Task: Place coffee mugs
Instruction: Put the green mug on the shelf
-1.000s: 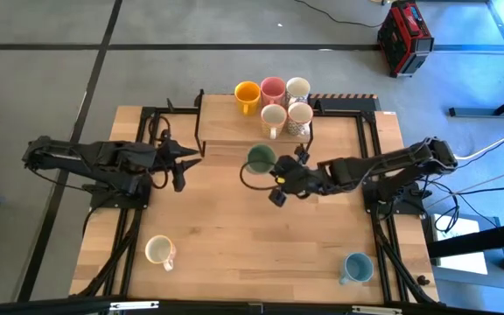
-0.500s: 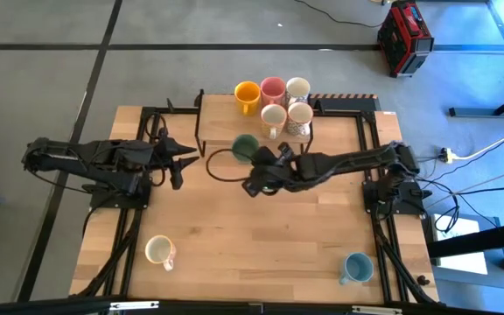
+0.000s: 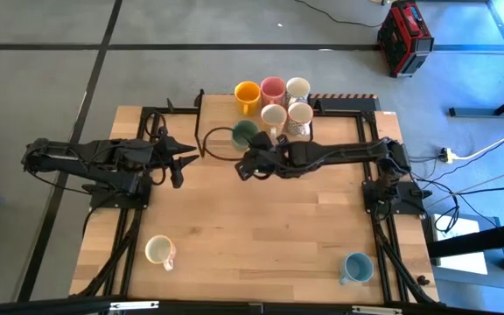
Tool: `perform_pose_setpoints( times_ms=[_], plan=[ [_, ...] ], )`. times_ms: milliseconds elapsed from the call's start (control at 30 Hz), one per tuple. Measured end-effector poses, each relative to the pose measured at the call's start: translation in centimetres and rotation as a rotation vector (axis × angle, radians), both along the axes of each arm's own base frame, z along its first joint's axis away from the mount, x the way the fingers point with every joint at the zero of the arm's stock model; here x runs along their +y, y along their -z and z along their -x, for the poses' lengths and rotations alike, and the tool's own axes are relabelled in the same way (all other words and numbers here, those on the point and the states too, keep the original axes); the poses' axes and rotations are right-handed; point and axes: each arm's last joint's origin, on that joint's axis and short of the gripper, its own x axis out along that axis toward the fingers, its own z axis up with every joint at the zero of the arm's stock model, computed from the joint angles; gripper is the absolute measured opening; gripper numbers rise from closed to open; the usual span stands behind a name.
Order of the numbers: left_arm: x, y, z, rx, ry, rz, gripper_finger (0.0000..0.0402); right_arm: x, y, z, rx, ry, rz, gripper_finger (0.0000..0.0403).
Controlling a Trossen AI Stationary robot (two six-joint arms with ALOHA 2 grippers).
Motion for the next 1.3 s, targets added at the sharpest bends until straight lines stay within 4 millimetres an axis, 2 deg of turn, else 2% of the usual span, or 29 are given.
perform_pose_setpoints(
  times_ms=[433, 800, 1300],
  plan=[
    [0.0, 0.0, 0.0, 0.001, 0.000, 0.000, 0.0118, -3.2, 0.4, -0.6, -0.072, 0.126, -0.042, 0.0021],
    [0.0, 0.1, 0.0, 0.002, 0.000, 0.001, 0.0118, -3.4, 2.6, -1.6, -0.107, 0.236, -0.115, 0.0021],
    [0.0, 0.0, 0.0, -0.005, 0.000, 0.002, 0.0118, -4.4, 3.3, -1.5, -0.075, 0.285, -0.095, 0.0021]
  ],
)
